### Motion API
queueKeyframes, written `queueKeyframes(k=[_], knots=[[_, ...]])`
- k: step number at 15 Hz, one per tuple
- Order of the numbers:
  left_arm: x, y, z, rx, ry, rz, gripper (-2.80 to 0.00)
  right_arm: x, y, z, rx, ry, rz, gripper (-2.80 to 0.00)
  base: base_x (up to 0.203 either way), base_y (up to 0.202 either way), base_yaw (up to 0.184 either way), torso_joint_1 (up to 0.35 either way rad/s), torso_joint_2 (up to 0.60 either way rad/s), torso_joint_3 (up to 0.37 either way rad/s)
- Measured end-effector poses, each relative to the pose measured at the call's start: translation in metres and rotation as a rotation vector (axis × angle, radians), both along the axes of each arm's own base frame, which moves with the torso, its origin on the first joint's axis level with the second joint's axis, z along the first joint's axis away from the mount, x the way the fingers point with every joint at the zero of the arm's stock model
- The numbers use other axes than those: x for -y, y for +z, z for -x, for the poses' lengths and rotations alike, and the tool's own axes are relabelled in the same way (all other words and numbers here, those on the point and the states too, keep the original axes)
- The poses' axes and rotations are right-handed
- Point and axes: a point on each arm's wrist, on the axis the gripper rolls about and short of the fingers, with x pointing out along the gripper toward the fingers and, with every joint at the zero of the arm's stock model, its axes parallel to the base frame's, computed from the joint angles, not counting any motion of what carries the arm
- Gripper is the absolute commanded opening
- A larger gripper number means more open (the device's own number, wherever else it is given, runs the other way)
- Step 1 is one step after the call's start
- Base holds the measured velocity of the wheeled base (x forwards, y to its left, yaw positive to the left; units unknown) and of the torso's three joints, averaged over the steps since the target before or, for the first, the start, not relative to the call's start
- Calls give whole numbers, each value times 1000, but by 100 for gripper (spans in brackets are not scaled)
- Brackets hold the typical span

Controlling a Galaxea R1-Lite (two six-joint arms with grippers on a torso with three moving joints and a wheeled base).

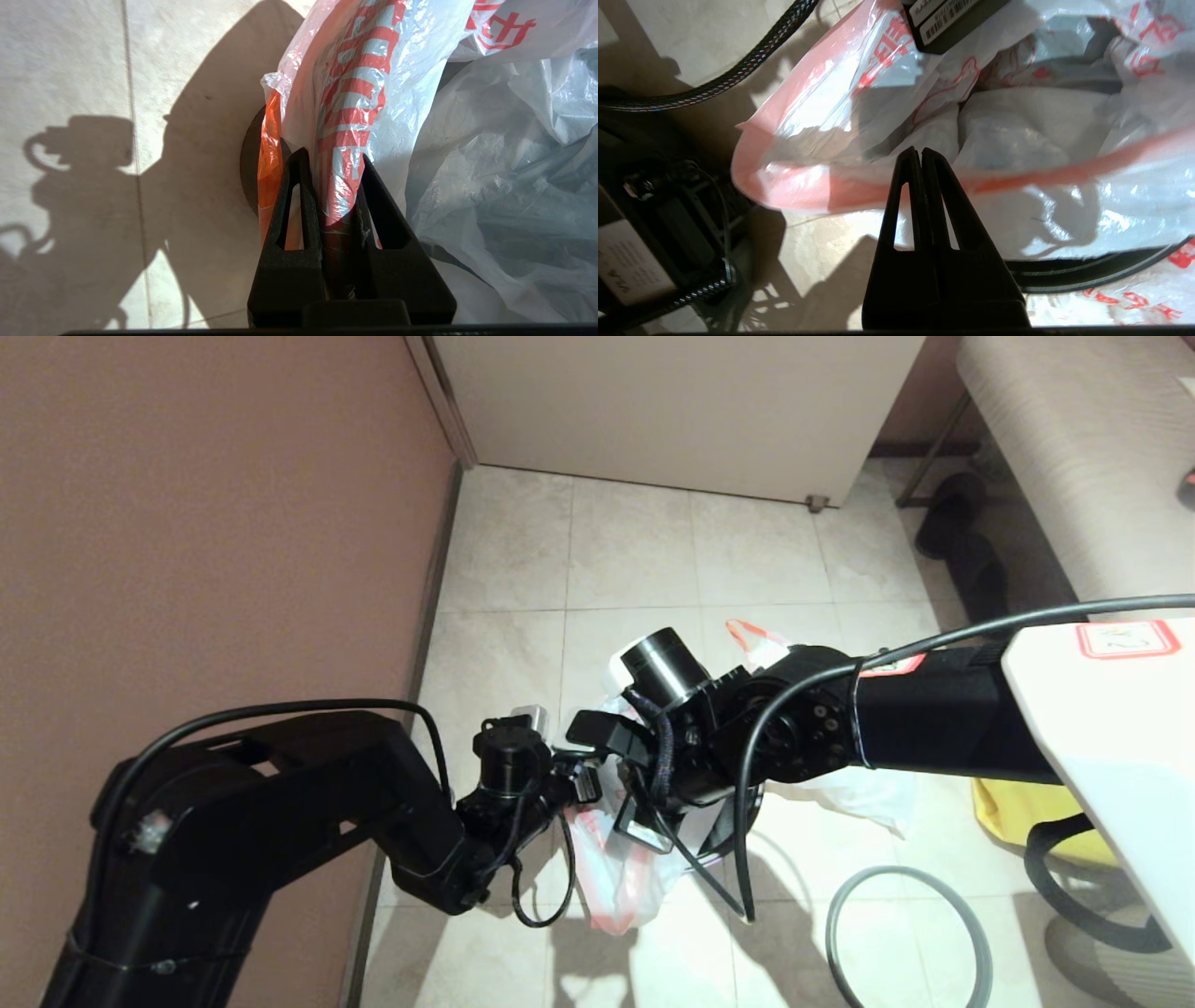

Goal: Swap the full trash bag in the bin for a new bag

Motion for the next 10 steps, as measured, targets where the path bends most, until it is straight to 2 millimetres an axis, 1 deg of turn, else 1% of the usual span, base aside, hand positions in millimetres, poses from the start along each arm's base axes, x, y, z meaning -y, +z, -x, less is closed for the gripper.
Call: queueKeyframes(k=[3,7,10], knots=[[7,-6,4,-5,8,-17,-280,-1,-7,-8,22,43,53,-280,0,0,0,0,0,0],[12,-12,4,40,9,-57,-280,-7,-21,-10,24,92,106,-280,0,0,0,0,0,0],[13,-16,4,33,6,-64,-280,-6,-27,-12,9,101,134,-280,0,0,0,0,0,0]])
